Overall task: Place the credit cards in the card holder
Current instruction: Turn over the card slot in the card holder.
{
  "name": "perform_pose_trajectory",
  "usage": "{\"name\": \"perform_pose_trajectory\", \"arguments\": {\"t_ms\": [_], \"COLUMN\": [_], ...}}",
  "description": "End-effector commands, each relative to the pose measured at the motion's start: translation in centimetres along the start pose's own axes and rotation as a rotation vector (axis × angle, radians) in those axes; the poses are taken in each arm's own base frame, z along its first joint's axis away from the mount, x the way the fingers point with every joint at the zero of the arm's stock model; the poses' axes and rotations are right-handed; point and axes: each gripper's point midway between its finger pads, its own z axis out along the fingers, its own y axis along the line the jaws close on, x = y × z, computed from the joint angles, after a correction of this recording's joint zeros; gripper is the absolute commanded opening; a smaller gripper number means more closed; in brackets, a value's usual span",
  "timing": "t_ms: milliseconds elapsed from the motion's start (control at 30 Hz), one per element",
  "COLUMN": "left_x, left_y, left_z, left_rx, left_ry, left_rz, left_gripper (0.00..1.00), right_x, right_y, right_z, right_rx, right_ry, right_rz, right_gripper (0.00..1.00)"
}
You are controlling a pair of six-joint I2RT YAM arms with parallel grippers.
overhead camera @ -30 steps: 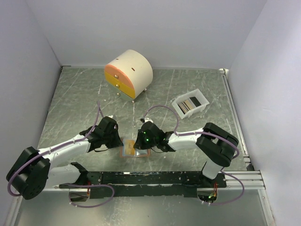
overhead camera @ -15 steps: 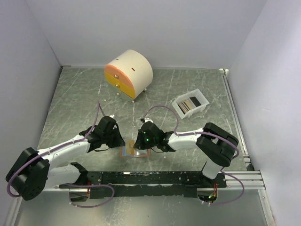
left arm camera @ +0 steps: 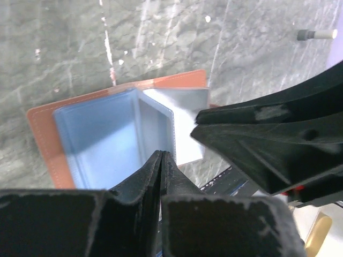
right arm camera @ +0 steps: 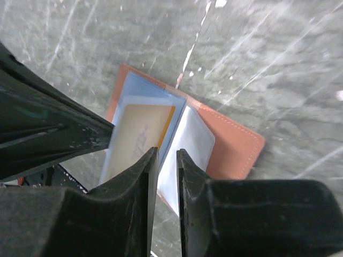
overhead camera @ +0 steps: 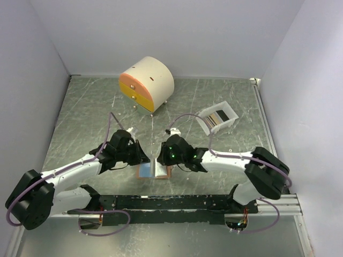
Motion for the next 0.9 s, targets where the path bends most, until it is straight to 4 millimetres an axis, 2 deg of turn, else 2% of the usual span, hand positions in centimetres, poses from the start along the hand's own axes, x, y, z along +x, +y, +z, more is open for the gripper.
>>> {"name": "perform_pose_trajectory", "arguments": {"t_ms": [0,200,267,400,600,833,867], "left_x": [0.2,0.9,1.0,1.4,1.5,-0.4,-0.8], "left_y": [-2.1,-3.0,-3.0,-2.6,-2.3,-2.0,-1.9], "left_z": [0.5,1.4,1.7,2.0,2.0,0.0,-0.4], "left_rx": [0.107,0.136,0.128,0.12,0.104,0.018,-0.001], "left_ry": [0.026,0.051,0.06,0.074,0.081,-0.002,-0.018], "left_rz": [0.008,0.024,0.028,0.036,0.047,0.122,0.134], "left_gripper": [0.13,0.14,0.14,0.14,0.16,0.2,0.2], "right_x": [-3.6,-9.1,-10.9,-14.0,-17.3,-21.2,-21.3], "right_y": [-2.2,-5.3,-6.9,-8.2,-11.2,-17.8,-19.2], "right_z": [-2.4,-6.1,-7.2,-9.0,-9.8,-10.2,-10.1], "right_rx": [0.095,0.149,0.193,0.262,0.394,0.671,0.71], "right_ry": [-0.106,-0.241,-0.28,-0.34,-0.356,-0.329,-0.309], "right_rz": [-0.06,-0.072,-0.075,-0.137,-0.231,-0.318,-0.327], "right_gripper": [0.22,0.25,0.26,0.29,0.34,0.46,0.46]}}
